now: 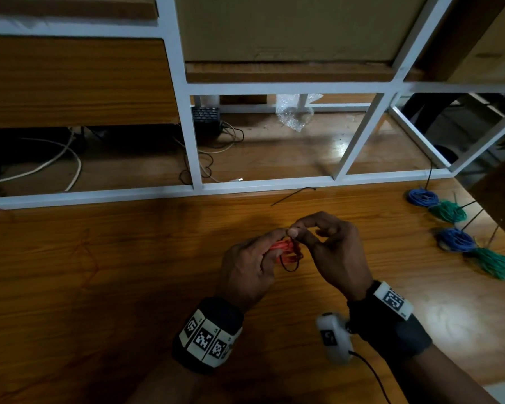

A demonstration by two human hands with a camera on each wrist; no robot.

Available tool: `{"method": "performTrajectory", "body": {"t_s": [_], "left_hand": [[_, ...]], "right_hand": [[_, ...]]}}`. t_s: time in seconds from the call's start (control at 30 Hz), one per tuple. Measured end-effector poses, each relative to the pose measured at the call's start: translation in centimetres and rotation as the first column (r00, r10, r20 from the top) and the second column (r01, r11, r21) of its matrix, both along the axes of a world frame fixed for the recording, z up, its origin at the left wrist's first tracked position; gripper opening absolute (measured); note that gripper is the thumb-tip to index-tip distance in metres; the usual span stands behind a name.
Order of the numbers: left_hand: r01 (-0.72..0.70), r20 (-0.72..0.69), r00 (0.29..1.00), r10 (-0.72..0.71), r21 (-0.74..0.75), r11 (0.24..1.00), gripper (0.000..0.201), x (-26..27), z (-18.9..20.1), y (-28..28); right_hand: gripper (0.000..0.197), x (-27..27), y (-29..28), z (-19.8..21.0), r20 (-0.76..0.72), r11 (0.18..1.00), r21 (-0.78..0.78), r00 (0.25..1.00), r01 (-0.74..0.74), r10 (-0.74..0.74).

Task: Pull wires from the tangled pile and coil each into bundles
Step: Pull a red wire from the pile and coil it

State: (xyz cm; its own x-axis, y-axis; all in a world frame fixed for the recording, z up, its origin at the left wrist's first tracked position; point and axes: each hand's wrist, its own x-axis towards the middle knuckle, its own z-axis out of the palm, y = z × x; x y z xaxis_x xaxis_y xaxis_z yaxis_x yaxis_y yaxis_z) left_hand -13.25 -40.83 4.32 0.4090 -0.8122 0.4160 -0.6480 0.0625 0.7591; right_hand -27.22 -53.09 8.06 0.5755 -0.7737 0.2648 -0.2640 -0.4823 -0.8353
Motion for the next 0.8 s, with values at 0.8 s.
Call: {"method": "performTrajectory", "body": {"t_s": [0.8], "left_hand": [[0.316, 0.004, 0.947, -0.321, 0.159, 0.935, 0.033, -1.2, -4.4, 0.8]], "right_hand": [[0.017, 0.4, -2.7, -0.7, 0.219, 0.907, 0.410, 0.954, 0.101, -0.205]]}}
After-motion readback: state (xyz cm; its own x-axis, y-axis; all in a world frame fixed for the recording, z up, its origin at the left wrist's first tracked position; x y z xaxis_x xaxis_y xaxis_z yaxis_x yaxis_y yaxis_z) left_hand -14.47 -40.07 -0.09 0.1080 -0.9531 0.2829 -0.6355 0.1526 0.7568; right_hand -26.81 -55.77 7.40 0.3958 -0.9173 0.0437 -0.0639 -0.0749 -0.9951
